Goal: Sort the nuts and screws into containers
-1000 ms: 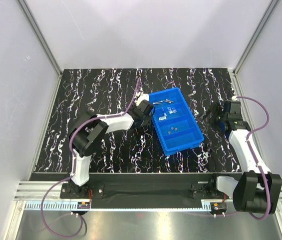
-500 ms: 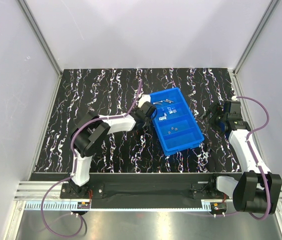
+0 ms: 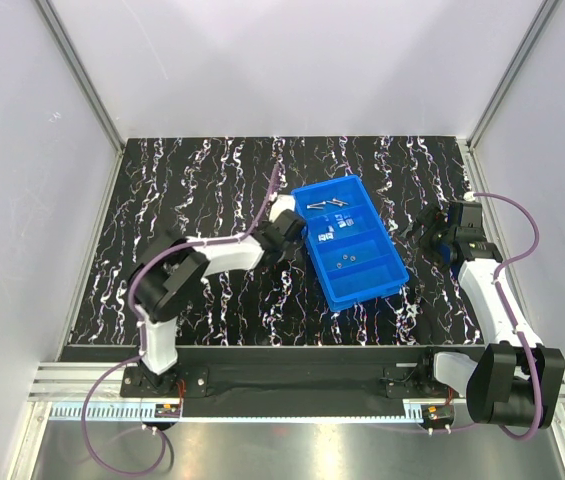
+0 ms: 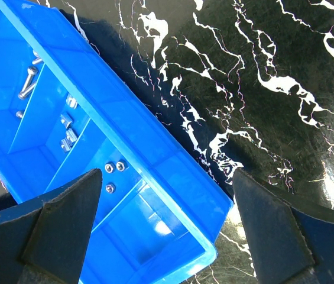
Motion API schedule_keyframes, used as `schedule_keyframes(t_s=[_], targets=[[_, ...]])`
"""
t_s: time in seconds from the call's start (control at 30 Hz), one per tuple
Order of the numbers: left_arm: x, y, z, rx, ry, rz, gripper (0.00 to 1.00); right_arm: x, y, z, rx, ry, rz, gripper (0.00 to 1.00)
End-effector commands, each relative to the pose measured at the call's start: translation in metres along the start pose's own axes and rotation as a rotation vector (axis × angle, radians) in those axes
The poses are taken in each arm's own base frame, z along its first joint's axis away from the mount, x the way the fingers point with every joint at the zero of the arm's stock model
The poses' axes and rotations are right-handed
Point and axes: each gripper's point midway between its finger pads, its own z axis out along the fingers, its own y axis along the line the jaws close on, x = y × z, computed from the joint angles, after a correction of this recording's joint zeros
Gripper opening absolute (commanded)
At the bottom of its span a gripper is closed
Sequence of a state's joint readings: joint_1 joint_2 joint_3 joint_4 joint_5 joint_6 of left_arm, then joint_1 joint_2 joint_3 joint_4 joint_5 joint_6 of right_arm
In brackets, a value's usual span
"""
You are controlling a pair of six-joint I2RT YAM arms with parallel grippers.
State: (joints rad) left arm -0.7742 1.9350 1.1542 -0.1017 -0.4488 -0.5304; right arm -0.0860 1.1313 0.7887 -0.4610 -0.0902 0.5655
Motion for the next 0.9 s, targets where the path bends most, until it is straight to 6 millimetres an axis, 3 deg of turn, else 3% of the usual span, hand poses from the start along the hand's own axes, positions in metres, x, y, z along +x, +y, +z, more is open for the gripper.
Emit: schedule_keyframes(t_s=[0.0, 0.03, 0.23, 0.37, 0.43, 0.47, 0.7, 0.73, 0.87], targets=[[-0.037, 0.0, -0.033, 0.048, -0.112, -0.043, 0.12, -0.01, 0.008, -0.003, -0.022, -0.031, -0.013, 1.0], [-0.051, -0.001, -0.046, 0.071, -0.149, -0.06, 0.12, -0.01, 0.008, -0.003, -0.023, -0.03, -0.011, 1.0], [-0.078, -0.015, -0.082, 0.187, -0.212, -0.054, 0.12, -0.01, 0.006, -0.005, -0.012, -0.036, -0.001, 1.0], [-0.104, -0.057, -0.114, 0.35, -0.282, -0.026, 0.13, -0.01, 0.005, -0.007, -0.012, -0.049, 0.004, 1.0], [-0.105, -0.08, -0.121, 0.398, -0.296, 0.012, 0.13, -0.011, 0.006, -0.01, -0.02, -0.057, 0.007, 1.0], [-0.119, -0.093, -0.13, 0.432, -0.323, 0.02, 0.13, -0.012, 0.008, -0.011, -0.026, -0.062, 0.008, 1.0], [-0.098, -0.179, -0.131, 0.614, -0.281, 0.133, 0.13, -0.016, 0.006, -0.018, -0.02, -0.094, -0.005, 1.0], [-0.083, -0.184, -0.116, 0.6, -0.243, 0.155, 0.13, -0.017, 0.007, -0.02, -0.024, -0.101, -0.007, 1.0], [-0.059, -0.197, -0.1, 0.603, -0.184, 0.17, 0.14, -0.019, 0.009, -0.023, -0.037, -0.115, -0.013, 1.0]])
